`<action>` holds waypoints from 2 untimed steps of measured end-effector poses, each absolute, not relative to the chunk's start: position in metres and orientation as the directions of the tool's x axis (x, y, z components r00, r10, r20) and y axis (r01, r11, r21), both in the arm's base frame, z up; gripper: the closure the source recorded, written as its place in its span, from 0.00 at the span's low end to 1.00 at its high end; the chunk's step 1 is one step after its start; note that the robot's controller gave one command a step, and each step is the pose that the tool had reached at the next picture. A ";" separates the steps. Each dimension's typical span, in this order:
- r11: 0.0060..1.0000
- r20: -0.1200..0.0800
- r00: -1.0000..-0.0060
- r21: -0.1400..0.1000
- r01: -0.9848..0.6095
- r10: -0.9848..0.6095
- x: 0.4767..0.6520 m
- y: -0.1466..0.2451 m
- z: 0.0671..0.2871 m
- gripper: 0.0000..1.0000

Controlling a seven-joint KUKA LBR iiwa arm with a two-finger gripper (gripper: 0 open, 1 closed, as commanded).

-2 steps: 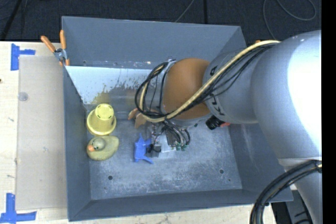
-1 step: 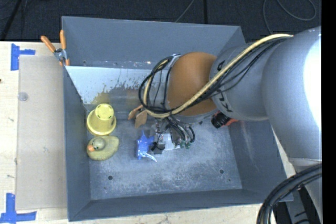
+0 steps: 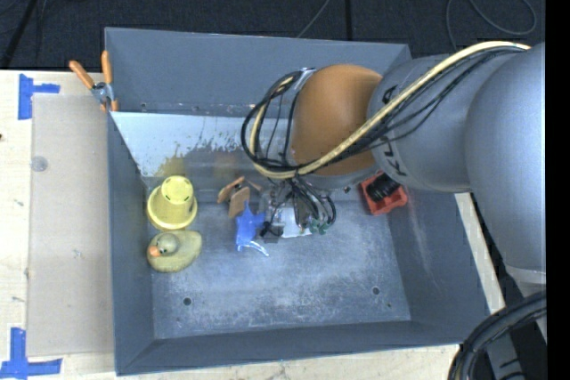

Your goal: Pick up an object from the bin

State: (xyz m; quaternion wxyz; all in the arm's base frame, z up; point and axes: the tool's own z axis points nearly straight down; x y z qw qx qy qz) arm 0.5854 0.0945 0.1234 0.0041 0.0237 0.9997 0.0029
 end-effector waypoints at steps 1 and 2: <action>0.995 0.008 -0.995 0.001 0.102 0.102 0.580 0.102 0.198 1.00; 0.995 0.008 -0.995 0.001 0.102 0.102 0.580 0.102 0.198 1.00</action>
Offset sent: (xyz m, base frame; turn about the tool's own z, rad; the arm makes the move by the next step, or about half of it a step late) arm 0.0000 0.0000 0.0000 0.0000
